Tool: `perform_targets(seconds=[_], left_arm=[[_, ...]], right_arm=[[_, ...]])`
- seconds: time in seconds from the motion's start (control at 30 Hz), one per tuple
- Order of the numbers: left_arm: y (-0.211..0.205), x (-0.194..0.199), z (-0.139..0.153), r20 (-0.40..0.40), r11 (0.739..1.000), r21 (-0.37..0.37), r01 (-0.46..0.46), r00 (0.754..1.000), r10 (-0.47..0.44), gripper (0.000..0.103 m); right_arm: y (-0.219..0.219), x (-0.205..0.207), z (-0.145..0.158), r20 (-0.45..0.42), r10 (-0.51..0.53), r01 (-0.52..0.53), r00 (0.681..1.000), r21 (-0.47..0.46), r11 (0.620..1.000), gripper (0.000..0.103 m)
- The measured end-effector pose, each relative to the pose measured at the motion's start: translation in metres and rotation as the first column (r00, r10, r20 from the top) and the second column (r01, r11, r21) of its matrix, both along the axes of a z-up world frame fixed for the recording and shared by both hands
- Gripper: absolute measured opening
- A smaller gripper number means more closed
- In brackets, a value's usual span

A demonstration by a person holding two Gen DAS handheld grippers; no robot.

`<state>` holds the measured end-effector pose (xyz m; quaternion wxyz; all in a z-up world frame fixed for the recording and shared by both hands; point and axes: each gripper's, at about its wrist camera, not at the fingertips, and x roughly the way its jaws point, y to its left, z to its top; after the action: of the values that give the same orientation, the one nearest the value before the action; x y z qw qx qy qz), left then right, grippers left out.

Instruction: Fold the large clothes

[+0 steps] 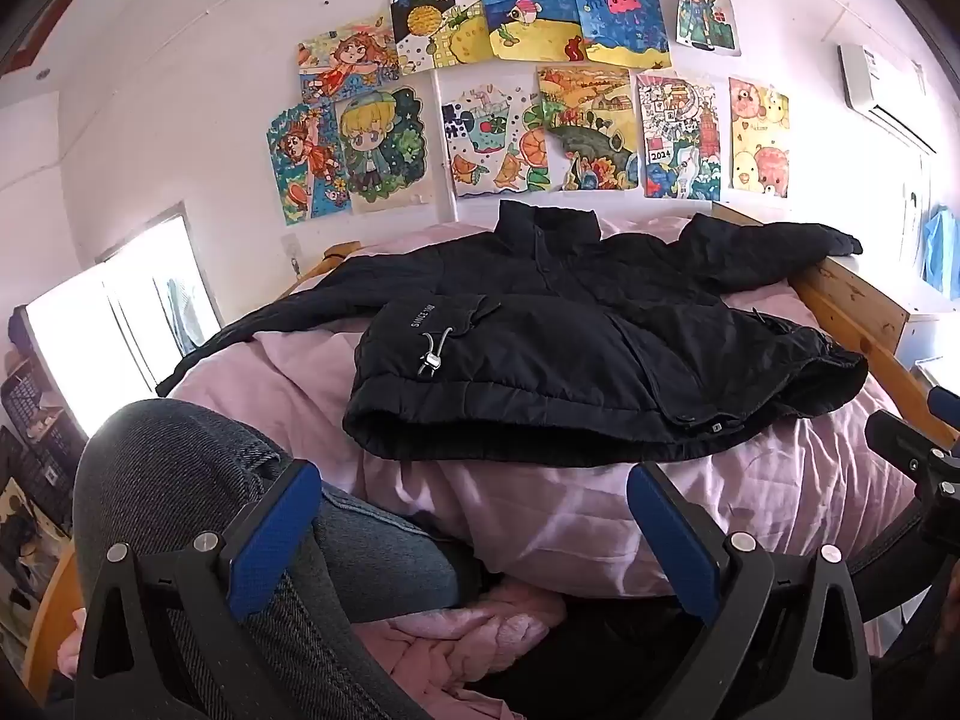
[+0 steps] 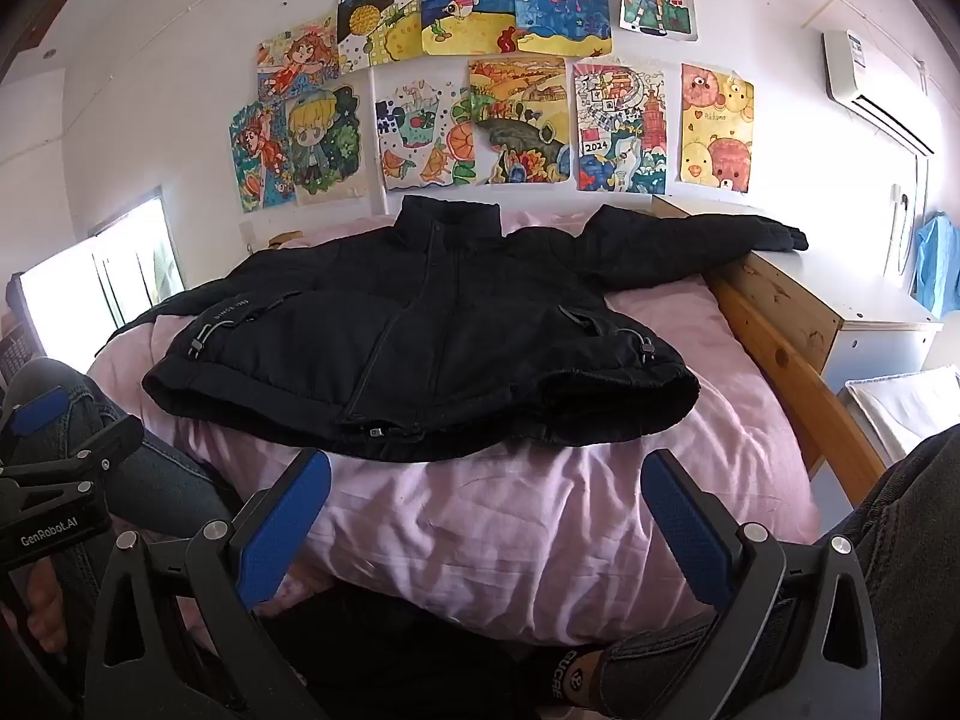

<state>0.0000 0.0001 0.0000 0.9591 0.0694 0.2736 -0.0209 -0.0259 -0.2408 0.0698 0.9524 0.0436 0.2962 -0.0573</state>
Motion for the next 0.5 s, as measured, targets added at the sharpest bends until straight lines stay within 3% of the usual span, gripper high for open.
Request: perform_targets(seconds=[0.5], left_arm=[[-0.0001,-0.0001,0.0001,0.002,1.0,0.006,-0.001,1.0,0.001,0.103]], right_arm=[[-0.0015,-0.0002,0.0004,-0.004,-0.002,0.002,1.0,0.008,1.0,0.102]])
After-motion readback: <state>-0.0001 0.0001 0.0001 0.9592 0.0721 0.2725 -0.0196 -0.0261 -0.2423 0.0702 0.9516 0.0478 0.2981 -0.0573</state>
